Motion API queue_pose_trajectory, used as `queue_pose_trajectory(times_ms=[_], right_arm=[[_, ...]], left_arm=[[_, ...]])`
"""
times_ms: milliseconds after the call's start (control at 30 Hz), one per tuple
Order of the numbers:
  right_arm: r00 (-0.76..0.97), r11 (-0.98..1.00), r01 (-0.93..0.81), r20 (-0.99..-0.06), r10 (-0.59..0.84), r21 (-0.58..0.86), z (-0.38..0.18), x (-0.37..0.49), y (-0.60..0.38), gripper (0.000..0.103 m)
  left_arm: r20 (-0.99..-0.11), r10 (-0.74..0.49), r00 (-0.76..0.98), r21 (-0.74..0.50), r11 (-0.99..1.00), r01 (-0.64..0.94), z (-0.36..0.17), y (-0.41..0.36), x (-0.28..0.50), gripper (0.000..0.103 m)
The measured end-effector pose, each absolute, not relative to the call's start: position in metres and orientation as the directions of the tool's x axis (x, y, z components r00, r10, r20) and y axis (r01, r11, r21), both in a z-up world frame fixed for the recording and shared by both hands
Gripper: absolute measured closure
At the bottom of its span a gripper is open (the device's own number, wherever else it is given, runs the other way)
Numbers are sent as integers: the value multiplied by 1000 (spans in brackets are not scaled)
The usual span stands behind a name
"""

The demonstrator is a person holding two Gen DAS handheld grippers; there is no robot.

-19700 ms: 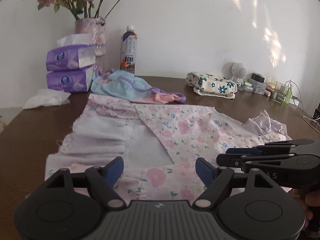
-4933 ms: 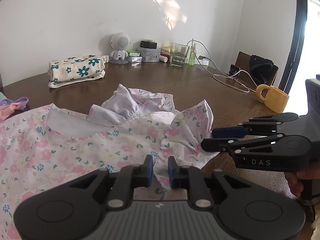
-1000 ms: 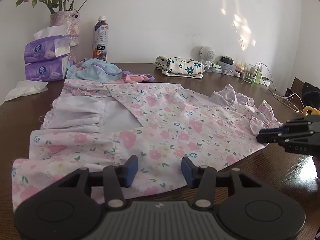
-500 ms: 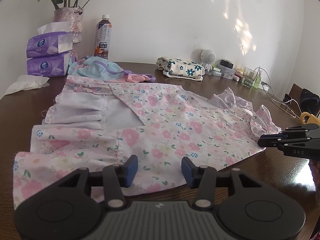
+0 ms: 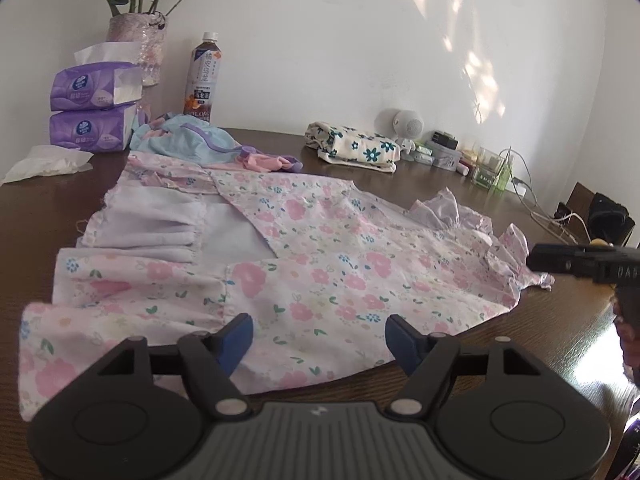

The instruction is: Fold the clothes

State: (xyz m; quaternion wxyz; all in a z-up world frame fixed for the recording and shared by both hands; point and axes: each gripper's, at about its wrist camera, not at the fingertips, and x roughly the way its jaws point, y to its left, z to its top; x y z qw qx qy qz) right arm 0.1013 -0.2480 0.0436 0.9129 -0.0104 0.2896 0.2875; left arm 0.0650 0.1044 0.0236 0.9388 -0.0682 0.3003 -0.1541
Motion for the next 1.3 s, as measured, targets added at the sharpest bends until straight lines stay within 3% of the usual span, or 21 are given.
queue_pose_trajectory(times_ms=[200, 433, 767, 867, 1067, 1300], right_arm=[[647, 821, -561, -561, 516, 107, 60, 112, -244, 5], [622, 771, -637, -574, 532, 25, 95, 156, -214, 1], [612, 651, -738, -582, 536, -177, 144, 242, -161, 1], [597, 588, -767, -624, 504, -258, 148, 273, -145, 1], [500, 502, -827, -742, 447, -254, 130, 322, -110, 1], [424, 466, -858, -811, 403, -217, 94, 363, -88, 1]], left_arm=[[-503, -314, 805, -185, 949, 254, 61, 128, 63, 21], [-534, -286, 796, -78, 954, 290, 106, 144, 105, 14], [-606, -257, 753, 73, 925, 374, 142, 150, 193, 13], [-631, -255, 733, 144, 890, 433, 144, 147, 220, 13], [-706, -207, 677, 319, 760, 566, 126, 139, 272, 13], [-783, -200, 589, 302, 706, 641, 92, 146, 329, 18]])
